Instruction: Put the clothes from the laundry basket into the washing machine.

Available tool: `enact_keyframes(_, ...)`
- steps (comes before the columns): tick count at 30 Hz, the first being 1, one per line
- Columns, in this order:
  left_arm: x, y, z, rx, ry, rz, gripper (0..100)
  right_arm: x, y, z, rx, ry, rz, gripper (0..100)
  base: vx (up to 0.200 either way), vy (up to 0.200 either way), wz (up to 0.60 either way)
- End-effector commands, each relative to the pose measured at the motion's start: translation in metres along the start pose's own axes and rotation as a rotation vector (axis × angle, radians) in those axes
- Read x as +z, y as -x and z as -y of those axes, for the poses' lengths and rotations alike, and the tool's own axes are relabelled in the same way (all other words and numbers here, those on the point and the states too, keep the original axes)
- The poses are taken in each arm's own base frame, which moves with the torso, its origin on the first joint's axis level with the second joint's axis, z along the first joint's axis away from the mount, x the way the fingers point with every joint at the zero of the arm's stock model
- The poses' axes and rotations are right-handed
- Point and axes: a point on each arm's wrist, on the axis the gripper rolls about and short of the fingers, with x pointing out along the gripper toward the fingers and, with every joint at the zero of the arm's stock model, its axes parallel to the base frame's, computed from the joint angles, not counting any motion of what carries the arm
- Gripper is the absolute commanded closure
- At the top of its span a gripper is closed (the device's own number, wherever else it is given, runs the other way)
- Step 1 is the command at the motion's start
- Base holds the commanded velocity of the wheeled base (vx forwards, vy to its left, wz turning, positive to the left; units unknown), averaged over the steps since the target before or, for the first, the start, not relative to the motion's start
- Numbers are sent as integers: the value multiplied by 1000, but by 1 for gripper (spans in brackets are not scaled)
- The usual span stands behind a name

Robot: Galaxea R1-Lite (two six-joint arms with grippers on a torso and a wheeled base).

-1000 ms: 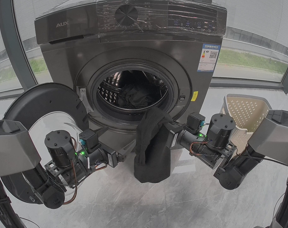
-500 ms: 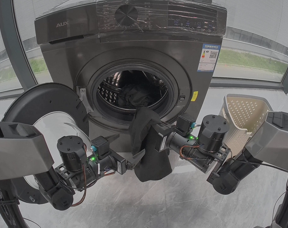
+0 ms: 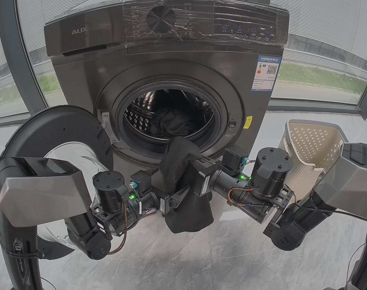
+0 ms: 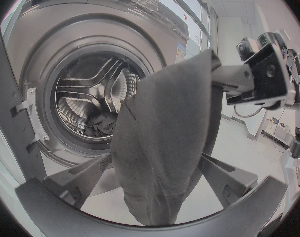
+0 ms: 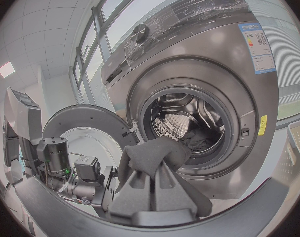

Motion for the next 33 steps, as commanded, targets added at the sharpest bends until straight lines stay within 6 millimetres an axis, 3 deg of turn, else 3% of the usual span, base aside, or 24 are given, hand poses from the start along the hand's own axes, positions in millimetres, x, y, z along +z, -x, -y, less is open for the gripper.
enact_keyframes(1,-13,-10,-3,17,2,-21,0,1,3,-3,6,-1,-1,100,0,0,0)
enact_keyframes(2,-13,-11,-4,21,2,-17,0,1,3,-3,8,-1,-3,100,0,0,0)
enact_keyframes(3,-12,-12,-5,22,2,-10,100,1,4,-3,8,-1,-3,100,0,0,0)
enact_keyframes(15,7,-2,-5,23,-2,31,100,-3,4,10,-26,8,-14,100,0,0,0)
enact_keyframes(22,8,-1,-2,16,-1,30,100,-1,5,6,-16,7,-6,100,0,0,0)
enact_keyframes(23,8,-1,-2,16,-1,30,0,-1,5,6,-16,8,-8,100,0,0,0)
enact_keyframes(33,4,3,-5,22,0,12,0,-1,5,9,-24,10,-8,100,0,0,0)
